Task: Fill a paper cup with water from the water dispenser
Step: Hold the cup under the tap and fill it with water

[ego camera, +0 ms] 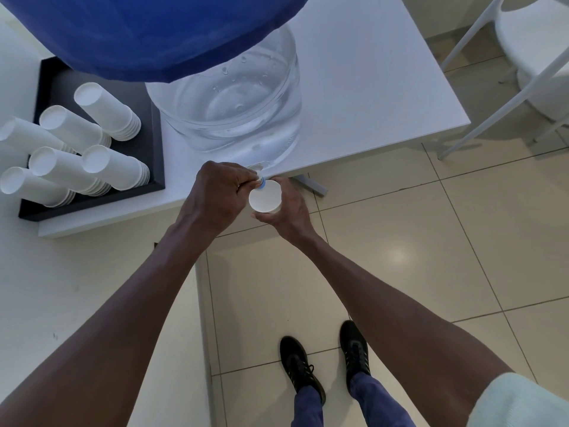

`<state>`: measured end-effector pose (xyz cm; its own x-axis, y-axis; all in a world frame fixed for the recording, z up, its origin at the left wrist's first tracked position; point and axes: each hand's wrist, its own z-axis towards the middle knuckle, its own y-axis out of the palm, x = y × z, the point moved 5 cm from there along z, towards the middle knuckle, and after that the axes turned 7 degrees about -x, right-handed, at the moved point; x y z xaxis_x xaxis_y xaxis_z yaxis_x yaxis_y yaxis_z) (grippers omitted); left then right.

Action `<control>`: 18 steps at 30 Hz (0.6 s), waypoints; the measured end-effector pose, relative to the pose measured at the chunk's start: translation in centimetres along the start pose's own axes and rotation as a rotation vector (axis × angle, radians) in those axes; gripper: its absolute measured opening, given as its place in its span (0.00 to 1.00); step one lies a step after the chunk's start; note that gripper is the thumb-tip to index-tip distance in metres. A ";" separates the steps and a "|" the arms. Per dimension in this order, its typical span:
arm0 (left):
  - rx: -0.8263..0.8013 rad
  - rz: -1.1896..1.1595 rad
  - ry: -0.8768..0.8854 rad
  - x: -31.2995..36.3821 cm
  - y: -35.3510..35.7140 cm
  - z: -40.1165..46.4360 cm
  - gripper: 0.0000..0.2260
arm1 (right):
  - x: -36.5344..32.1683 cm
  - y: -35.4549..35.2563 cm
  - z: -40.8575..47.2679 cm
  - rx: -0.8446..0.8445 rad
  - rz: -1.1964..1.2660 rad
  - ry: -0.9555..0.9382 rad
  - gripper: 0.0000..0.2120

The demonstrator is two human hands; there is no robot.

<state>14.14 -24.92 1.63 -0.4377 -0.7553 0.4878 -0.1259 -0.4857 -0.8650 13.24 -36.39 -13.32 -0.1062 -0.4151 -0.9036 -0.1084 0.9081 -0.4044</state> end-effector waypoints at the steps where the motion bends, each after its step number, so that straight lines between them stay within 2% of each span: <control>1: -0.003 0.004 0.000 0.0 0.0 0.0 0.04 | 0.0 0.0 0.0 0.001 -0.001 0.001 0.34; 18: -0.004 -0.029 -0.023 -0.2 0.0 0.0 0.05 | -0.4 -0.4 -0.1 0.003 0.013 0.002 0.34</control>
<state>14.21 -24.79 1.50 -0.4134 -0.7507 0.5152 -0.1417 -0.5059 -0.8509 13.24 -36.56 -12.82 -0.1094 -0.4031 -0.9086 -0.1043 0.9137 -0.3928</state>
